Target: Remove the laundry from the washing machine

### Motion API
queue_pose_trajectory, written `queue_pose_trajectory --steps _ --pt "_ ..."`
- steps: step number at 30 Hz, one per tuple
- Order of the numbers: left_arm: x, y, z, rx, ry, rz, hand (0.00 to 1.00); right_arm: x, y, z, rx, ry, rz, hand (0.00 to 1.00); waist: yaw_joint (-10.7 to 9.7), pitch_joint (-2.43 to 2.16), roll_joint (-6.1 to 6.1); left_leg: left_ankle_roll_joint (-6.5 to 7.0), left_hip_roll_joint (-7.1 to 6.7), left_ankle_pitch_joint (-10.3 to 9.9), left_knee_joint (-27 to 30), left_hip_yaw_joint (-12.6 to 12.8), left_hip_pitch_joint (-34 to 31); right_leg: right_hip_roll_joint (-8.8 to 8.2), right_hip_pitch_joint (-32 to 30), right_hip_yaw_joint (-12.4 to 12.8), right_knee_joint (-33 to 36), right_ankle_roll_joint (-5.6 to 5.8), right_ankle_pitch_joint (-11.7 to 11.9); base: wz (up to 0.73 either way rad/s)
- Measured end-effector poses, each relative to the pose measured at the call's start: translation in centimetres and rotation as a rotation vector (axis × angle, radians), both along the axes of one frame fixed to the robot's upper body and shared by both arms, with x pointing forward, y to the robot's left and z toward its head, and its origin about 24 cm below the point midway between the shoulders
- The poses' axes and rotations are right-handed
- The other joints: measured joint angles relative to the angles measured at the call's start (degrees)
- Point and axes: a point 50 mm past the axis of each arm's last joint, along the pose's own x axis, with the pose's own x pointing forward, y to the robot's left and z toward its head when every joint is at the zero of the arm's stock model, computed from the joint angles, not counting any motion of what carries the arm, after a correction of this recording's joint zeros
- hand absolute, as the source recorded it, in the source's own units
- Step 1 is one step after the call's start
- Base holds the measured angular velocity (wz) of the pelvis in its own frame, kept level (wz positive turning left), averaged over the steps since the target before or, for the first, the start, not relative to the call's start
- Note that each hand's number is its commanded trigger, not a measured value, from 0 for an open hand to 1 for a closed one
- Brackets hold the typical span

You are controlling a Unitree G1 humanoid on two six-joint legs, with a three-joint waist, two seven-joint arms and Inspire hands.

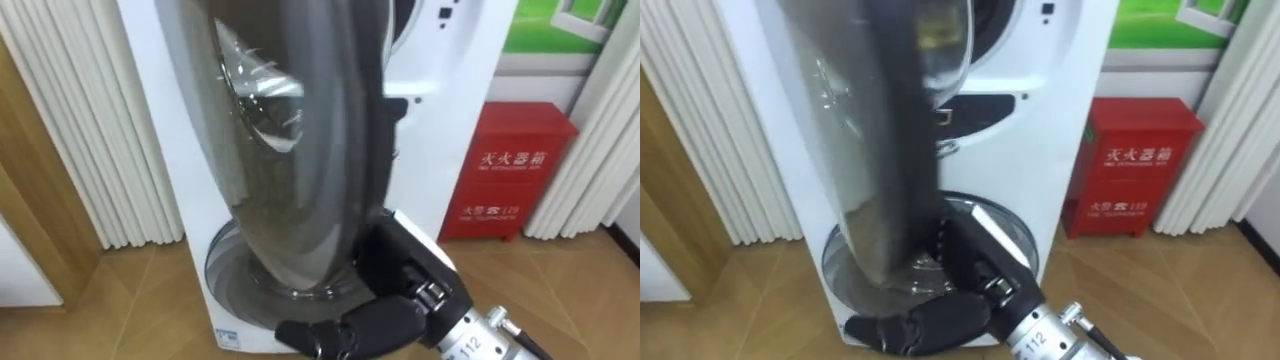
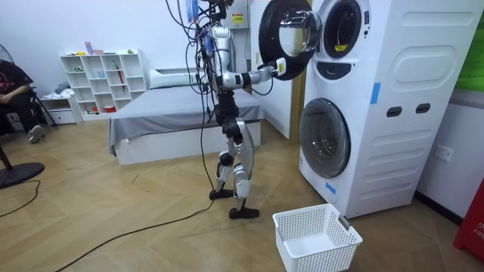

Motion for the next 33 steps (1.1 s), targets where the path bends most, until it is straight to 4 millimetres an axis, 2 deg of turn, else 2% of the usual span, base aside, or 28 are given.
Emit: queue_pose_trajectory --steps 4,6,11,15,27,33 --pt "0.5 -0.1 0.0 -0.005 -0.014 0.001 0.0 -0.2 0.3 0.2 -0.013 -0.014 0.044 0.0 1.4 0.05 0.06 0.09 0.01 -0.1 -0.2 -0.1 0.0 0.02 0.1 -0.2 -0.1 -0.37 0.2 0.04" --pt "1.4 -0.2 0.1 -0.016 -0.044 0.017 0.0 -0.3 0.6 0.1 -0.021 -0.013 0.057 0.0 2.8 0.15 0.21 0.09 0.01 0.0 -0.7 -0.1 0.1 0.01 0.2 -0.4 -0.2 -0.37 0.2 0.0" --pt "1.8 -0.3 0.1 -0.022 -0.059 0.017 0.0 -0.6 1.3 0.1 -0.016 -0.015 0.097 0.0 3.2 0.35 0.5 0.11 0.02 0.0 -1.1 -0.8 0.2 -0.17 0.8 -1.3 -1.0 -0.17 0.1 0.1" --pt "1.9 -0.3 0.1 -0.016 -0.068 0.017 0.0 -0.8 1.6 0.7 -0.021 -0.042 0.111 0.0 4.2 0.36 0.51 0.13 -0.05 0.0 -1.2 -0.8 -0.2 -0.47 0.9 -1.9 -1.3 0.03 -0.1 0.07" --pt "2.1 -0.3 0.1 0.029 -0.101 0.024 0.0 -0.9 2.6 0.7 -0.1 -0.086 0.144 0.0 4.8 0.46 0.65 0.26 -0.3 0.1 -1.1 -1.4 0.0 -1.51 2.7 -4.7 -1.4 0.58 -1.7 0.15" --pt "2.7 -0.9 0.0 0.019 -0.118 0.012 0.0 -1.1 3.4 0.8 -0.087 -0.089 0.159 0.0 6.5 0.5 0.49 0.31 -0.33 0.1 -1.3 -1.2 0.0 -1.52 2.9 -4.9 -1.9 0.68 -1.9 0.01"
